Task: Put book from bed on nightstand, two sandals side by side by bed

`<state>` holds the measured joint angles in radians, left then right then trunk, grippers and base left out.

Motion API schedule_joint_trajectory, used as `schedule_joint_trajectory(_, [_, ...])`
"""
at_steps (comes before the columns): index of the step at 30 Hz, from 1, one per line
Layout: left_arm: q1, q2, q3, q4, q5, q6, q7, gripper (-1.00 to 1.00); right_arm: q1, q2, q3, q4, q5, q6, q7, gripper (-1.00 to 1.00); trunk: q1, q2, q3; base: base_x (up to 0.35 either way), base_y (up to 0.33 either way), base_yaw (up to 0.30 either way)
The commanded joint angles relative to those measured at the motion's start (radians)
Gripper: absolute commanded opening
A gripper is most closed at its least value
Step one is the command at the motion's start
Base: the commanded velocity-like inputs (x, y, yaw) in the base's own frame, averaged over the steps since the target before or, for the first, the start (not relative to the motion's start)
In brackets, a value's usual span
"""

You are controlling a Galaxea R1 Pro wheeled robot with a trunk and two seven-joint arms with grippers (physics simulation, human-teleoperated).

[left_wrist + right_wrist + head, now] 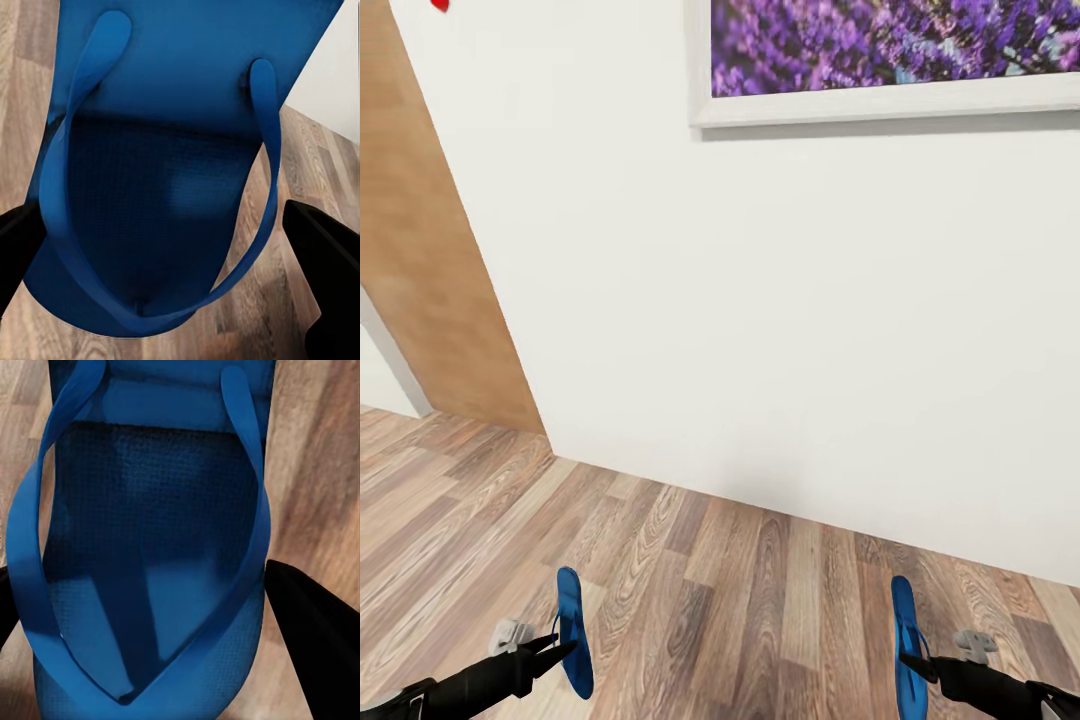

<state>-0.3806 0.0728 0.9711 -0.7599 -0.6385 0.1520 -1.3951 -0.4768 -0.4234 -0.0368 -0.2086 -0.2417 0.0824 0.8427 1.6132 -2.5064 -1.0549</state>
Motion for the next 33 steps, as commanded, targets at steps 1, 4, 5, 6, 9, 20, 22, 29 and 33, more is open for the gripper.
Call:
schedule_joint_trajectory(1, [-0.001, -0.001, 0.005, -0.001, -0.006, 0.011, -0.007, -1.0, 0.0, 0.0, -0.003, 0.0, -0.003, 0.009, 0.004, -1.0, -0.001, 0.0, 0.003, 0.0, 0.0, 0.0])
schedule_joint_trajectory(4, [-0.001, -0.001, 0.005, -0.001, -0.006, 0.011, -0.007, -1.0, 0.0, 0.0, -0.003, 0.003, -0.002, 0.009, 0.004, -1.0, -0.002, 0.001, 0.015, 0.0, 0.0, 0.0])
schedule_joint_trajectory(5, [-0.001, -0.001, 0.005, -0.001, -0.006, 0.011, -0.007, -1.0, 0.0, 0.0, -0.003, 0.005, -0.002, 0.009, 0.004, -1.0, -0.002, 0.001, 0.019, 0.0, 0.0, 0.0])
schedule_joint_trajectory(6, [-0.001, -0.001, 0.005, -0.001, -0.006, 0.011, -0.007, -1.0, 0.0, 0.0, -0.003, 0.008, -0.002, 0.009, 0.004, -1.0, -0.003, 0.001, 0.022, 0.0, 0.0, 0.0])
schedule_joint_trajectory(9, [-0.001, -0.001, 0.005, -0.001, -0.007, 0.011, -0.007, -1.0, 0.0, 0.0, -0.003, 0.017, -0.002, 0.009, 0.004, -1.0, -0.004, 0.002, 0.034, 0.0, 0.0, 0.0])
schedule_joint_trajectory(20, [-0.001, -0.001, 0.005, -0.001, -0.007, 0.011, -0.006, -1.0, 0.0, 0.0, -0.003, 0.02, -0.002, 0.008, 0.004, -1.0, -0.009, 0.004, 0.077, 0.0, 0.0, 0.0])
schedule_joint_trajectory(22, [-0.001, -0.001, 0.005, -0.001, -0.007, 0.011, -0.007, -1.0, 0.0, 0.0, -0.003, 0.02, -0.002, 0.008, 0.004, -1.0, -0.01, 0.005, 0.084, 0.0, 0.0, 0.0])
schedule_joint_trajectory(29, [-0.001, -0.003, 0.005, -0.001, -0.007, 0.011, -0.006, -1.0, 0.0, 0.0, -0.002, 0.02, -0.002, 0.008, 0.004, -1.0, -0.013, 0.006, 0.111, 0.0, 0.0, 0.0])
schedule_joint_trajectory(33, [-0.001, -0.004, 0.005, -0.001, -0.007, 0.011, -0.006, -1.0, 0.0, 0.0, -0.002, 0.02, -0.001, 0.008, 0.004, -1.0, -0.029, 0.034, 0.124, 0.0, 0.0, 0.0])
